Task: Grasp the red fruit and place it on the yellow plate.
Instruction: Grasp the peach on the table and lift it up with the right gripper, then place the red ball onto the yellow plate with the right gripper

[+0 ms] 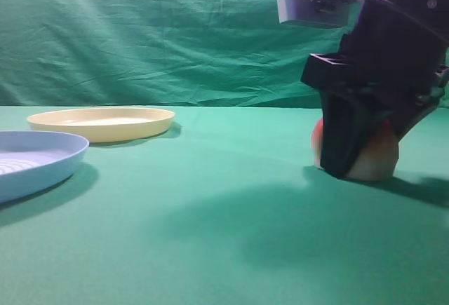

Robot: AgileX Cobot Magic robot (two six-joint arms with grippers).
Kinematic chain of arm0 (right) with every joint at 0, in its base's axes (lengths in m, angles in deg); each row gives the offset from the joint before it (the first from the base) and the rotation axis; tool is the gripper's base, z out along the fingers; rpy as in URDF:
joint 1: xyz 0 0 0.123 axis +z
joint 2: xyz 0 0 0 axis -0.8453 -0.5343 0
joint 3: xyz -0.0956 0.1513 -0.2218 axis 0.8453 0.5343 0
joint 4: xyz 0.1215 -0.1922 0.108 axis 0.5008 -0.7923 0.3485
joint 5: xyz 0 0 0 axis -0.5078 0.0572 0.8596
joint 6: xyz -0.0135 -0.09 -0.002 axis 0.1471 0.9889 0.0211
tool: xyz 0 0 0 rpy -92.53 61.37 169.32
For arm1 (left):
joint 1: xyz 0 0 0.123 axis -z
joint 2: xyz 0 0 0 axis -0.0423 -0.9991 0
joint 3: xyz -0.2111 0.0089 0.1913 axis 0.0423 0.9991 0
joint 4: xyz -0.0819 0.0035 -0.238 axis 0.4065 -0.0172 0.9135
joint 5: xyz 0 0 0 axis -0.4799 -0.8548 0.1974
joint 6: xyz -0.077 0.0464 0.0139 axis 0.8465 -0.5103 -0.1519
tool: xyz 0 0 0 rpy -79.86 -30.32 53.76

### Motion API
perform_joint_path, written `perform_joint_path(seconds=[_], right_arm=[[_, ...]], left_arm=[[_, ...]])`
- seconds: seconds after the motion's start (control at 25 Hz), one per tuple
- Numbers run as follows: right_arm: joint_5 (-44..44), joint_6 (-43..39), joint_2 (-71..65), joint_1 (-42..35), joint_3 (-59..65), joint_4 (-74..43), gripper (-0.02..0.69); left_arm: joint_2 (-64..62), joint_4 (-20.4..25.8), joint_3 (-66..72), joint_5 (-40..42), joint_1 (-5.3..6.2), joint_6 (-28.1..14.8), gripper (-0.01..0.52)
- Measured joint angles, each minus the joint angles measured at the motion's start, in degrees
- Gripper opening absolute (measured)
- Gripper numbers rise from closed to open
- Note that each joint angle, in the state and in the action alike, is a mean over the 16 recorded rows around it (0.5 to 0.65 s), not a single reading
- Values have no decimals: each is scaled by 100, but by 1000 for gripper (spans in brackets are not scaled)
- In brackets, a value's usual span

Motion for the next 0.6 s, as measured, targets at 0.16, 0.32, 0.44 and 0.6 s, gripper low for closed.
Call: perform_joint_path(seconds=[0.16, 0.32, 0.44, 0.6], right_arm=[[-399, 80, -52, 64, -881, 106, 206], [-679, 237, -225, 225, -1869, 232, 200], [-795, 371, -493, 382, -2619, 330, 201], [-812, 554, -1043, 610, -3554, 413, 201]], left_arm=[[0, 0, 0, 0, 0, 0, 0], [0, 0, 0, 0, 0, 0, 0], [0, 0, 0, 0, 0, 0, 0], [0, 0, 0, 0, 0, 0, 0]])
